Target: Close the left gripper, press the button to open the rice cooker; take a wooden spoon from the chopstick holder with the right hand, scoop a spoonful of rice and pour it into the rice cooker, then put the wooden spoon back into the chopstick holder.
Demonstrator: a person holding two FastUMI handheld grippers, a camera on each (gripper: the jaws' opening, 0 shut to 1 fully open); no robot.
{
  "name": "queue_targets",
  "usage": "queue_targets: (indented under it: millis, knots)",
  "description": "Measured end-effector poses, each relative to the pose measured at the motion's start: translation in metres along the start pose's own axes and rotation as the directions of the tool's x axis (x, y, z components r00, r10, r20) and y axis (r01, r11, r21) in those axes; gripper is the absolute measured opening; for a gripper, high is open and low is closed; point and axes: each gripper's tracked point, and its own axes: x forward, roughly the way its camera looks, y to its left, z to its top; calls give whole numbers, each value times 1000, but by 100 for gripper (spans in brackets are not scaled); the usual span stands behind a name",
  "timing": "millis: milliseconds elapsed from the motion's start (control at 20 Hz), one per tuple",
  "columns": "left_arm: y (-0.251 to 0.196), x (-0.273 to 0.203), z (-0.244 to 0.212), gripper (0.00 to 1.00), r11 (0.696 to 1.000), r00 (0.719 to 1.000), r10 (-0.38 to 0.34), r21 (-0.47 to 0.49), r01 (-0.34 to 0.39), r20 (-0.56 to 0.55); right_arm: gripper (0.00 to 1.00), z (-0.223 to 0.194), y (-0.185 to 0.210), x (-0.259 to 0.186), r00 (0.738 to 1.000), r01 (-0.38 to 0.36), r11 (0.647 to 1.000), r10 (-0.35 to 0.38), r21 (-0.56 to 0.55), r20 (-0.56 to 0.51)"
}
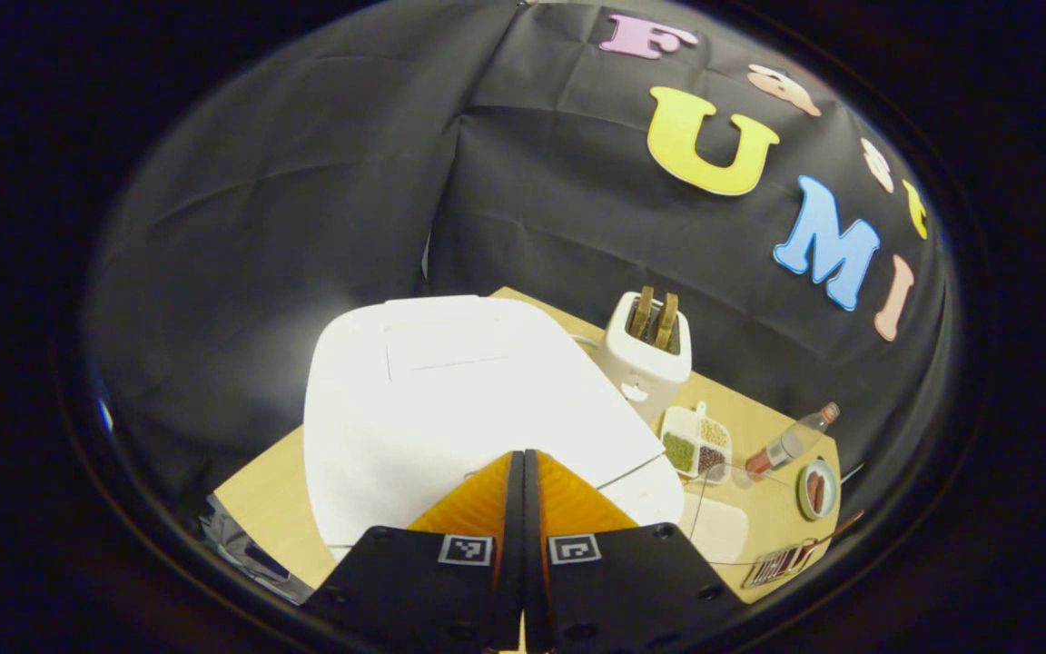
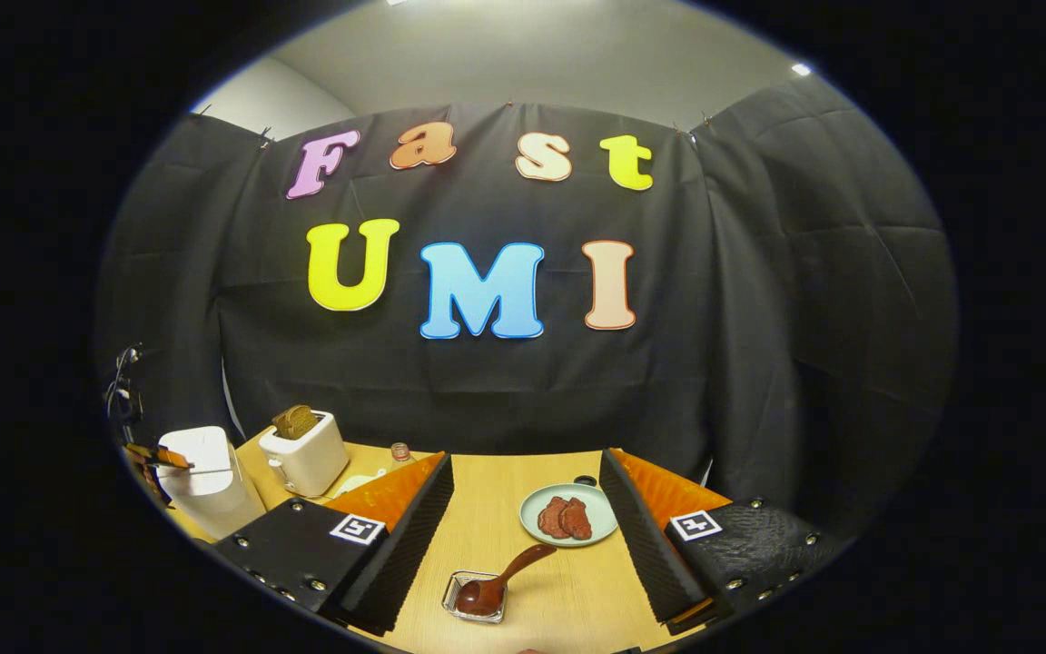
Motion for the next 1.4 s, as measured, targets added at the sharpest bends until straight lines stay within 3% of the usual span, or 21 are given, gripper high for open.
queue_targets:
  millis: [150,250,350,450,500,650,950,1100,1250,1400]
  knots:
    - [-3,-23,36,8,991,991,51,118,-66,128,98,1,5,-1,1000,-23,1000,23,14,1]
    - [-13,-46,71,9,987,973,53,137,-86,225,98,-2,7,-4,999,-33,999,33,24,-1]
    - [-37,-81,99,25,991,947,-18,130,-25,320,98,-1,10,-6,999,-43,998,43,36,8]
    - [-44,-107,117,100,985,913,-33,169,-39,406,98,-6,12,-8,999,-39,998,39,48,3]
    - [-50,-123,125,95,981,894,-54,189,-34,445,98,-8,13,-9,999,-36,998,36,57,0]
    - [-84,-167,131,97,969,850,-147,248,20,506,98,-22,12,-8,1000,-9,997,11,75,-27]
    - [-153,-232,114,97,932,783,-326,316,175,530,98,-68,-1,7,991,47,992,-32,116,-129]
    - [-184,-241,103,97,919,766,-369,328,217,526,98,-100,-9,25,979,57,983,-21,175,-203]
    - [-205,-240,87,96,913,779,-382,334,235,498,98,-138,-11,48,959,61,972,6,228,-283]
    - [-217,-234,77,99,918,798,-369,319,234,476,99,-172,-19,73,935,86,974,-8,208,-354]
